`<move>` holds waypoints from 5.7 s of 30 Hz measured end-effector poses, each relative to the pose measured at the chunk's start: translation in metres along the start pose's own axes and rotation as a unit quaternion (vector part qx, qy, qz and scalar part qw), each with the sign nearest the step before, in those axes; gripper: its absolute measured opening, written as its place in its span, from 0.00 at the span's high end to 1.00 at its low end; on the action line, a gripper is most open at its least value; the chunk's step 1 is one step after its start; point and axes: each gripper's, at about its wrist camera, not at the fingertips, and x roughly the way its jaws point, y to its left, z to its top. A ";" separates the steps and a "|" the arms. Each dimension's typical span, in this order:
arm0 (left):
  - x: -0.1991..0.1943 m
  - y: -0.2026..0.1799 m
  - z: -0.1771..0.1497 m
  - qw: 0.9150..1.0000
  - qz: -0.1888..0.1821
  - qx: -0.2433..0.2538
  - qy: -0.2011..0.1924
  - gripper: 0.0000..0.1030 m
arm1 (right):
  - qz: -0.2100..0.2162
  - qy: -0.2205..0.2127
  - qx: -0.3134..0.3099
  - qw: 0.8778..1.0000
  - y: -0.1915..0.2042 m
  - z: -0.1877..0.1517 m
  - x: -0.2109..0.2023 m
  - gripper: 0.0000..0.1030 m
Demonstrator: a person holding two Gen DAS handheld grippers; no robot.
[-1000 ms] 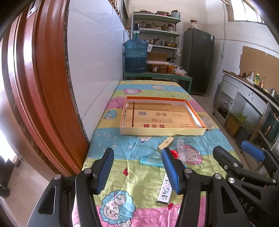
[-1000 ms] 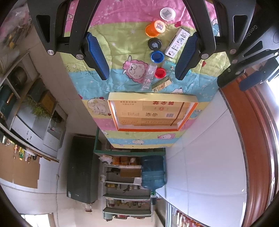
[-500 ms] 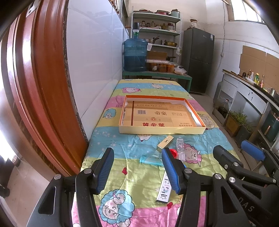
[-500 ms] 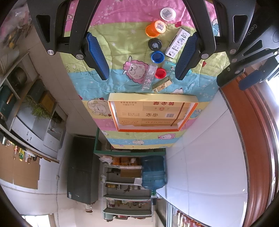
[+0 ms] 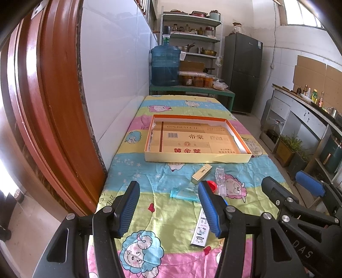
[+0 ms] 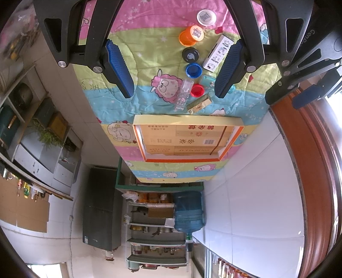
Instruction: Organize rigid objects
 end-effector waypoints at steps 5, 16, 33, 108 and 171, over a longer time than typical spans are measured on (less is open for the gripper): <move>0.001 0.000 -0.001 1.000 -0.001 -0.001 0.001 0.44 | 0.000 0.000 0.002 1.000 -0.002 -0.001 0.000 0.23; 0.004 -0.003 -0.003 1.000 -0.008 -0.002 0.011 0.44 | 0.000 0.004 0.006 1.000 -0.006 -0.006 0.002 0.23; 0.039 -0.003 -0.027 0.997 -0.059 0.015 0.054 0.44 | -0.002 0.046 -0.001 0.999 -0.021 -0.047 0.023 0.23; 0.095 0.027 0.015 0.994 -0.088 0.003 0.069 0.74 | 0.094 0.101 -0.042 0.989 -0.006 0.009 0.109 0.70; 0.301 -0.005 0.100 0.986 -0.058 0.039 0.151 0.74 | 0.115 0.178 -0.054 0.976 -0.038 0.095 0.306 0.70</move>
